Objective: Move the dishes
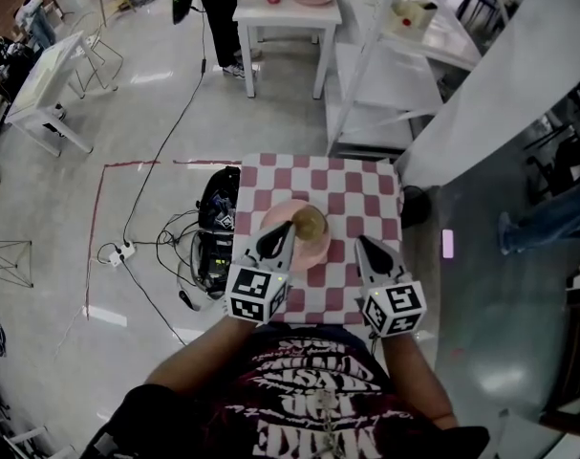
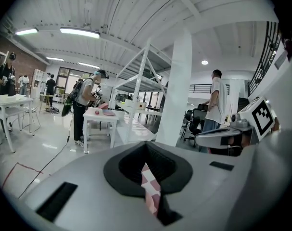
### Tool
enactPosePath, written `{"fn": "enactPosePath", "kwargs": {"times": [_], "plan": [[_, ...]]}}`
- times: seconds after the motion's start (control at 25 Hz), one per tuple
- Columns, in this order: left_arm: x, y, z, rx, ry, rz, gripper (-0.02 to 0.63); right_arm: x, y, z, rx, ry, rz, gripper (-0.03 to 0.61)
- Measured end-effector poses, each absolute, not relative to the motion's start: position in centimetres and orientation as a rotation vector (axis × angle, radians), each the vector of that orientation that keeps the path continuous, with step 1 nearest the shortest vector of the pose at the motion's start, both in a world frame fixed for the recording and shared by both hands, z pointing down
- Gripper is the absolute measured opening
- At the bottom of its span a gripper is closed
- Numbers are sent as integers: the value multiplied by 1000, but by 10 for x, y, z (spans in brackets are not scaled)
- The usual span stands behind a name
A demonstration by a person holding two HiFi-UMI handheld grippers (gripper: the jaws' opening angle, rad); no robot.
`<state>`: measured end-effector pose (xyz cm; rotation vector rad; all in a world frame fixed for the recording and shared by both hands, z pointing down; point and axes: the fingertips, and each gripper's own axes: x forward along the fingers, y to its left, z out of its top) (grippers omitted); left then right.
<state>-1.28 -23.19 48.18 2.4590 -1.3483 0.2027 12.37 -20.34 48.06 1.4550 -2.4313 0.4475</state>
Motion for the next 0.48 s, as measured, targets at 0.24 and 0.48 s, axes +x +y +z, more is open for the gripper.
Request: {"fn": "enactPosePath", "kwargs": {"times": [0.24, 0.48], "plan": [[-16, -234, 479, 2461, -1364, 201, 29, 120, -209, 477, 1445, -2443, 432, 34], [-17, -235, 483, 2460, -1358, 214, 29, 116, -210, 479, 1430, -2443, 430, 34]]}}
